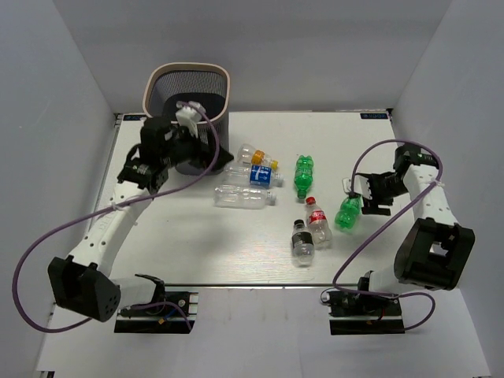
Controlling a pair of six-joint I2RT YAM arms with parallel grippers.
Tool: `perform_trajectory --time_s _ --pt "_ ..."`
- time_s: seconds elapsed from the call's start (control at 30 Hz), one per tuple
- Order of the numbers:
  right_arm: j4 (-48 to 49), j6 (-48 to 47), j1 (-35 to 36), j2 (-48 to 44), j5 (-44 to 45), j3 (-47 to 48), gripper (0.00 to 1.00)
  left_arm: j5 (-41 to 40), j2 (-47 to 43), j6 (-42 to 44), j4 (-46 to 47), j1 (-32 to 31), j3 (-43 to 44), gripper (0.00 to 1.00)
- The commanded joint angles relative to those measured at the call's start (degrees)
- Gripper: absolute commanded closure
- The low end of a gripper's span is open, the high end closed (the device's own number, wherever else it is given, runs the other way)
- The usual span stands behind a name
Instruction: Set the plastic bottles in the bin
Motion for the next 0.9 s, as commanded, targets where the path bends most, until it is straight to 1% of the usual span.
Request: perform_trajectory --time_s 0.0,0.03,0.07,0.1,0.13,0.17,0.2,0.27,0.3,0.43,0.53,0.57,0.67,0.73,0.87 --pt "-8.2 -31.7 -1.4 1.1 3.6 -0.6 0.22 4.4 -4.0 -0.4 -1.3 -1.4 -7.6 0.0" --pt "-8.1 -33.1 -1.6 1.2 2.9 -1.3 0.11 3.6 -4.7 -0.9 -1.3 -2.2 -11.2 0.0" --pt "-7.6 -34.6 -1.7 1.0 2.4 -2.2 0.1 3.6 -5.3 -0.9 -1.3 -2.2 -13.0 0.0" --pt "-3.1 -36.5 -1.7 0.7 1.7 -6.2 0.1 2.8 -5.9 -1.6 -1.3 -3.0 -16.2 0.0" --pt "-1.1 -36.5 -1.3 -1.1 -0.7 -7.7 0.1 2.8 -6.9 -2.2 -1.3 -3.7 -17.8 0.0" --pt "0.7 -37.6 -1.3 -1.6 -1.4 -10.5 0.1 2.0 -7.4 -2.7 -0.8 -3.7 -19.4 0.0" --pt "4.9 -37.6 -1.1 -2.2 -2.0 -13.1 0.1 2.0 -7.4 -3.5 -0.8 -4.3 -22.2 0.0" --pt "11.1 -38.4 -0.6 -3.5 -3.0 -15.5 0.1 0.8 -9.1 -4.6 -0.3 -4.9 -24.6 0.0" --pt "12.1 -38.8 -0.5 -3.6 -2.8 -16.1 0.1 0.8 -9.6 -5.2 0.5 -5.4 -26.7 0.0" --pt "17.2 -38.3 -0.1 -1.8 -2.7 -16.5 0.1 -0.4 -11.1 -8.2 1.1 -6.5 -29.7 0.0" --pt "18.1 -37.8 -0.4 -1.4 -3.4 -15.9 0.1 -1.5 -11.6 -8.8 1.1 -7.6 -31.0 0.0" --pt "17.5 -37.8 -0.6 -1.0 -3.7 -14.5 0.1 -1.5 -11.6 -8.8 0.6 -8.2 -31.0 0.0" --pt "12.7 -35.8 -0.7 0.7 -8.0 -9.0 0.1 -2.0 -11.6 -9.3 0.5 -8.8 -31.0 0.0" --pt "12.0 -35.5 -0.7 1.4 -10.2 -7.6 0.1 -2.0 -10.9 -9.9 0.5 -9.4 -31.5 0.0" --pt "12.3 -37.4 -0.2 1.9 -11.5 -7.5 0.1 -2.0 -8.4 -10.5 1.7 -10.4 -31.5 0.0"
